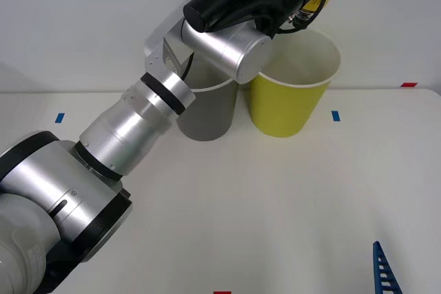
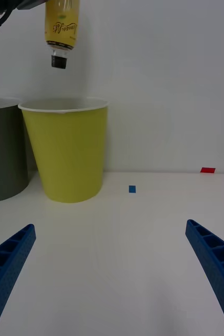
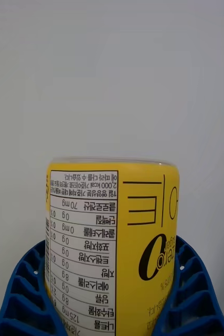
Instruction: Put cans in the gray bin and PET bottles in the light green bin.
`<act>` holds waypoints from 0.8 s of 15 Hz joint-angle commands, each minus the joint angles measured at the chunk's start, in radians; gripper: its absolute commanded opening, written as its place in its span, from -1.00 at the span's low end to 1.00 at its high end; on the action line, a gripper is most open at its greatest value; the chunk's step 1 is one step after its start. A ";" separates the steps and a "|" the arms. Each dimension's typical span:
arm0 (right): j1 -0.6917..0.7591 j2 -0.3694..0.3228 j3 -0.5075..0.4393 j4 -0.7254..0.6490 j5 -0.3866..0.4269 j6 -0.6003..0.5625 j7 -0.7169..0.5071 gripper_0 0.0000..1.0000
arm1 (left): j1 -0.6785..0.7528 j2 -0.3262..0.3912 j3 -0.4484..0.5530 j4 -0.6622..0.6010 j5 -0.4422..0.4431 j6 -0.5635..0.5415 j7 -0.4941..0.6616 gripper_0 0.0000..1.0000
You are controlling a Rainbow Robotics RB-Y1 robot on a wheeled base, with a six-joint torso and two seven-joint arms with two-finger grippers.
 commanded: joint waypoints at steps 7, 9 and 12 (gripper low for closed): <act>0.000 0.000 0.000 0.000 0.000 0.000 0.000 1.00 | 0.000 -0.038 -0.064 0.144 0.012 -0.260 0.015 -1.00; 0.000 0.000 0.000 0.000 0.000 0.000 0.000 1.00 | 0.001 -0.033 -0.064 0.144 0.012 -0.245 0.011 -0.43; 0.000 0.000 0.000 0.000 0.000 0.000 0.000 1.00 | 0.001 -0.019 -0.064 0.144 0.012 -0.237 0.008 1.00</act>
